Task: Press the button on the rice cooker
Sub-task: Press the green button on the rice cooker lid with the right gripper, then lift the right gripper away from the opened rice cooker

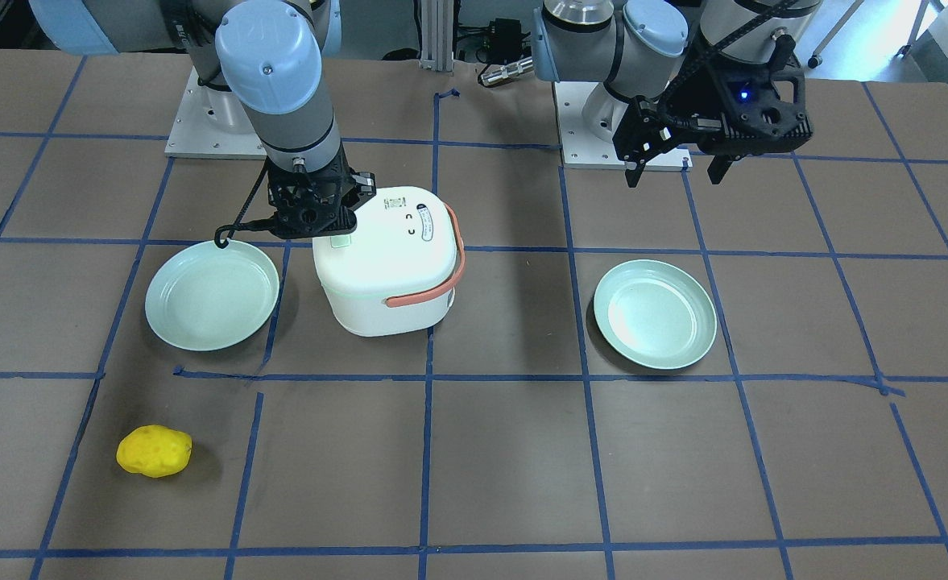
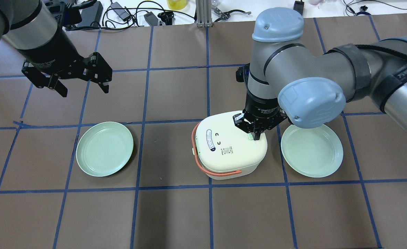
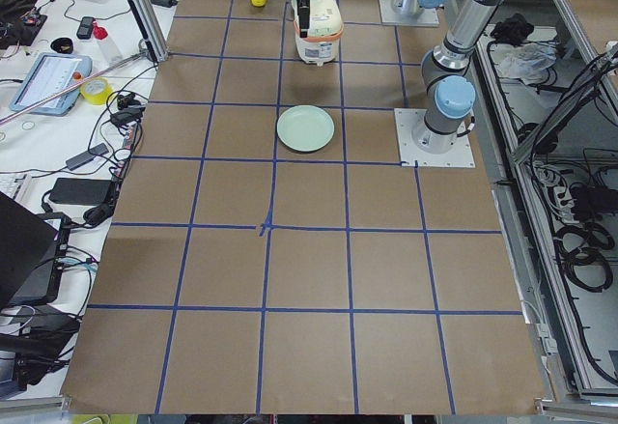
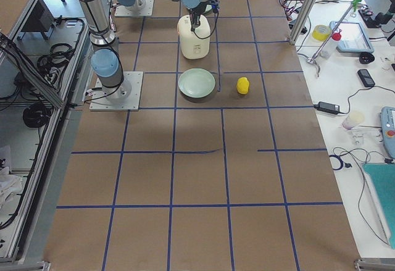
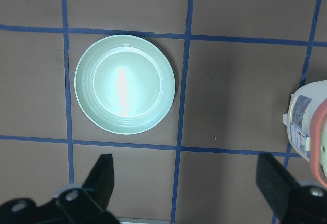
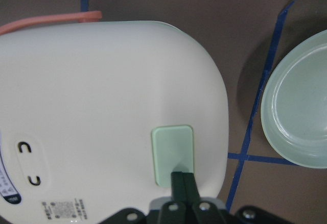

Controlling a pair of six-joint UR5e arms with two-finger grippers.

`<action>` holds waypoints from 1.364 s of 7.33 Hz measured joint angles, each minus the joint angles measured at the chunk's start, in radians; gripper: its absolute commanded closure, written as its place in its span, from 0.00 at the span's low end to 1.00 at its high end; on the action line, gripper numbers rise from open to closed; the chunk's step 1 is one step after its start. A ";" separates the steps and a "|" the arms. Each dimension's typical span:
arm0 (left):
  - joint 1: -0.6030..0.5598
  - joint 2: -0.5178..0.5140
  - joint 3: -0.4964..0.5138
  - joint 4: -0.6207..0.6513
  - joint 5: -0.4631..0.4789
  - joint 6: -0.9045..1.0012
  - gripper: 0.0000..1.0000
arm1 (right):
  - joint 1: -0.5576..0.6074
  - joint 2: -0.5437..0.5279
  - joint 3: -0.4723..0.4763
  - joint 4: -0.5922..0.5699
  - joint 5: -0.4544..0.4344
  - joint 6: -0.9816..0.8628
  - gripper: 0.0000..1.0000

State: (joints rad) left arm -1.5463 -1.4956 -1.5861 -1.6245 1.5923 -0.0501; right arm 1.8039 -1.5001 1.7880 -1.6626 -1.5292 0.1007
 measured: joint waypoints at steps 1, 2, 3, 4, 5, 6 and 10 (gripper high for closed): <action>0.000 0.000 0.000 0.000 0.000 0.001 0.00 | 0.001 0.002 0.006 -0.007 0.003 -0.001 1.00; 0.000 0.000 0.000 0.000 0.000 0.001 0.00 | 0.001 0.004 0.009 -0.010 0.007 -0.001 0.86; 0.000 0.000 0.000 0.000 0.000 0.001 0.00 | 0.001 0.004 0.006 -0.010 0.009 -0.001 0.01; 0.000 0.000 0.000 0.000 0.000 0.000 0.00 | 0.000 0.002 -0.008 -0.013 0.005 0.000 0.00; 0.000 0.000 0.000 0.000 0.000 0.001 0.00 | -0.005 -0.002 -0.038 -0.018 -0.002 0.002 0.00; 0.000 0.000 0.000 0.000 0.000 0.001 0.00 | -0.016 -0.003 -0.087 -0.022 -0.008 0.003 0.00; 0.000 0.000 0.000 0.000 0.000 0.001 0.00 | -0.161 -0.004 -0.289 0.015 -0.020 -0.027 0.00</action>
State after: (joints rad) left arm -1.5463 -1.4956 -1.5861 -1.6245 1.5923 -0.0495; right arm 1.6424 -1.5043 1.4990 -1.6473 -1.5489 0.0741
